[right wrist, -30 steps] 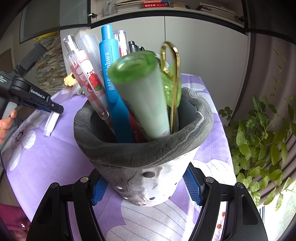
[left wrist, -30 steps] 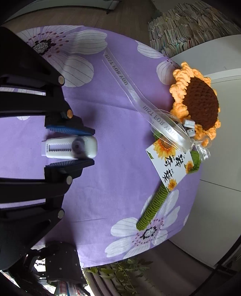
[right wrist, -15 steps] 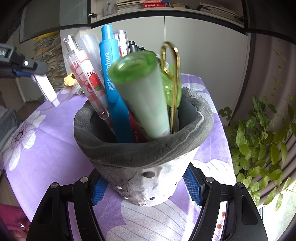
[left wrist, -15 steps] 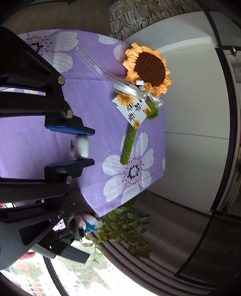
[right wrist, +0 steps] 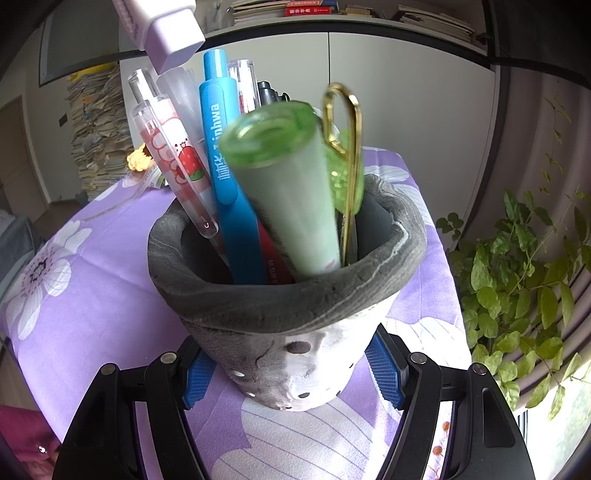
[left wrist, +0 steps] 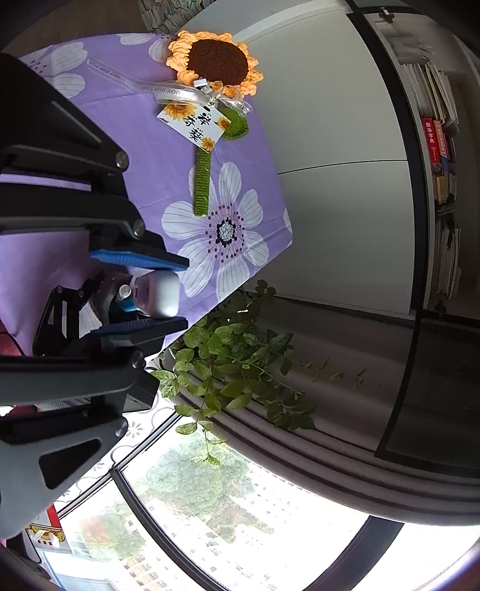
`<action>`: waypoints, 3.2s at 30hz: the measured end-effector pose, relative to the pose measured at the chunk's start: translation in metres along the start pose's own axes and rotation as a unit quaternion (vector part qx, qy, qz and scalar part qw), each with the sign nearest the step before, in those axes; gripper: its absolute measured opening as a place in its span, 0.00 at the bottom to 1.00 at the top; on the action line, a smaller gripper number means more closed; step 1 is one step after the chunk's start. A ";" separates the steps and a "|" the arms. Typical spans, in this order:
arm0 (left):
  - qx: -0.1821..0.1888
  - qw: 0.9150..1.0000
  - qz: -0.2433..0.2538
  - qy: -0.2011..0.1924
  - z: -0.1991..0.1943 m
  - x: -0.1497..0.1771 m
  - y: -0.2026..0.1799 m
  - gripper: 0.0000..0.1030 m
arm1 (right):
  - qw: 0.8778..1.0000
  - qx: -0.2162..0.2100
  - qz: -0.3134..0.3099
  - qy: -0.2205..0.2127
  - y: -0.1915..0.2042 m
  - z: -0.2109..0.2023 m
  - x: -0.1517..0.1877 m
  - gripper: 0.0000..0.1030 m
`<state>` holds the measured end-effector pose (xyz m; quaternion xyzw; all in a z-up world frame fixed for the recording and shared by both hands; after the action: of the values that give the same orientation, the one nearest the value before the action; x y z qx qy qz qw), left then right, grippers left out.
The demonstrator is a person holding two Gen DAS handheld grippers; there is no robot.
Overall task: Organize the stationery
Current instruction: 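Lift the correction tape with the left gripper and push it into the cup, then open the left gripper and withdraw it from the cup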
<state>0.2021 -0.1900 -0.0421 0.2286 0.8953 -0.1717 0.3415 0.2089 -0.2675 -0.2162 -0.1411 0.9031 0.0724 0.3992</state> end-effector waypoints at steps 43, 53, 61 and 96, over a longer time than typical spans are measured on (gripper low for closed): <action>0.019 0.994 0.054 0.090 0.063 0.006 -0.029 0.23 | 1.000 -0.001 -0.001 0.000 -0.003 -0.001 0.000 0.71; 0.025 0.990 0.075 0.117 0.082 0.018 -0.023 0.23 | 1.000 0.000 -0.001 0.000 -0.002 -0.001 0.000 0.71; 0.024 0.989 0.085 0.122 0.085 0.023 -0.027 0.23 | 1.000 0.001 -0.007 -0.001 0.001 -0.002 0.000 0.71; 0.021 0.999 -0.012 0.040 0.014 0.018 0.023 0.56 | 1.000 -0.001 -0.002 0.001 -0.002 0.001 -0.001 0.71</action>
<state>0.2098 -0.1719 -0.0677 0.2320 0.9071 -0.1855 0.2981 0.2107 -0.2693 -0.2159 -0.1438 0.9029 0.0722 0.3985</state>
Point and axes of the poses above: each gripper's, at about its wrist camera, not at the fingertips, and z roughly the way its jaws point, y to its left, x to its underside, the point moved 6 cm from there along z, roughly the way its jaws point, and after that the axes turned 3 degrees about y, right-handed, at the moved point
